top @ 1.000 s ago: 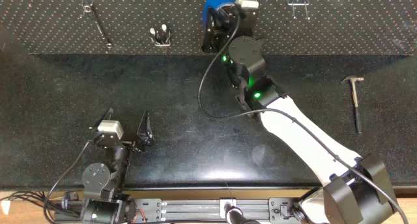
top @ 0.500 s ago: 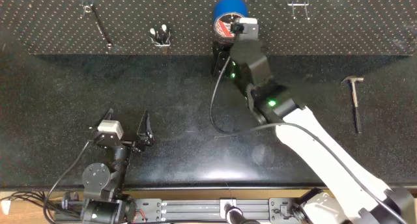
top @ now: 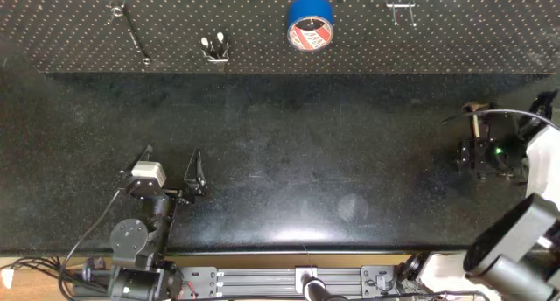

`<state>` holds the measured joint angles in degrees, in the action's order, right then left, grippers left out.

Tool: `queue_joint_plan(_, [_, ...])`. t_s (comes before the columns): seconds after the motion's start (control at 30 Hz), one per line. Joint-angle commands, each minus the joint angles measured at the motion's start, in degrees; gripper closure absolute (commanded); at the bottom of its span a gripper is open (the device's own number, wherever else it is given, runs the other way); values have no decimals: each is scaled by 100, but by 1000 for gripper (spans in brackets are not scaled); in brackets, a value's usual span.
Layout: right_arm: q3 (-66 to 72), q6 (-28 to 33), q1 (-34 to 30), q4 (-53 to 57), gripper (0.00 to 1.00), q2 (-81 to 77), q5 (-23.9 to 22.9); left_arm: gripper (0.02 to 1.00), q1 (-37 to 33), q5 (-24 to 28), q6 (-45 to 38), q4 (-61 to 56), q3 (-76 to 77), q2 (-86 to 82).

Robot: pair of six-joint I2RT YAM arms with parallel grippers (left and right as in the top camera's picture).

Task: Place Tools Onto Pegboard

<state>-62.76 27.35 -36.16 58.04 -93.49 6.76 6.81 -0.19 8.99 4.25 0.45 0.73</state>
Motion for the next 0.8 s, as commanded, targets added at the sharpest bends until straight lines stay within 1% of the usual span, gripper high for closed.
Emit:
queue_joint_plan(0.03, [22, 404, 0, -258, 99, -479, -935, 25, 13, -46, -50, 28, -13, -55])
queue_joint_plan(0.1, [9, 494, 24, -664, 99, -693, -940, 25, 13, -46, -50, 28, -13, -55])
queue_joint_plan(0.17, [-79, 662, 20, -835, 71, -852, -999, 25, 13, -46, -50, 28, -13, -55])
queue_joint_plan(0.23, [-138, 678, 20, -938, 64, -973, -973, 23, 11, -46, -50, 28, -13, -55])
queue_joint_plan(0.3, [-140, 728, 20, -1069, 64, -999, -566, 25, 11, -46, -50, 28, -13, -55])
queue_joint_plan(0.33, [-140, 730, 20, -1117, 62, -1019, -566, 25, 13, -46, -50, 28, -13, -55])
queue_joint_plan(0.37, [-140, 730, 17, -1117, 62, -1073, -461, 25, 13, -46, -50, 28, -13, -55])
queue_joint_plan(0.4, [-140, 717, 20, -1097, 62, -1165, -190, 25, 13, -46, -50, 28, -13, -55])
queue_joint_plan(0.43, [-140, 586, 20, -1051, 62, -1246, -179, 20, 13, -46, -50, 28, -13, -55])
queue_joint_plan(0.5, [-140, 573, 17, -986, 66, -1281, -179, 25, 11, -46, -50, 28, -13, -55])
queue_joint_plan(0.53, [-140, 570, 17, -973, 154, -1283, -229, 25, 13, -46, -50, 28, -13, -55])
queue_joint_plan(0.57, [-140, 557, 20, -903, 272, -1283, -531, 23, 13, -46, -50, 28, -13, -55])
queue_joint_plan(0.6, [-138, 417, 20, -890, 336, -1283, -780, 25, 13, -46, -50, 28, -13, -55])
queue_joint_plan(0.67, [-138, 420, 20, -892, 803, -1283, -780, 23, 11, -46, -50, 28, -13, -55])
queue_joint_plan(0.7, [-138, 420, 20, -892, 814, -1283, -780, 25, 11, -46, -50, 28, -13, -55])
queue_joint_plan(0.73, [-138, 420, 20, -892, 923, -1283, -780, 23, 13, -46, -50, 28, -13, -55])
queue_joint_plan(0.8, [-133, 411, 37, -885, 925, -1279, -761, 25, 13, -46, -50, 28, -13, -55])
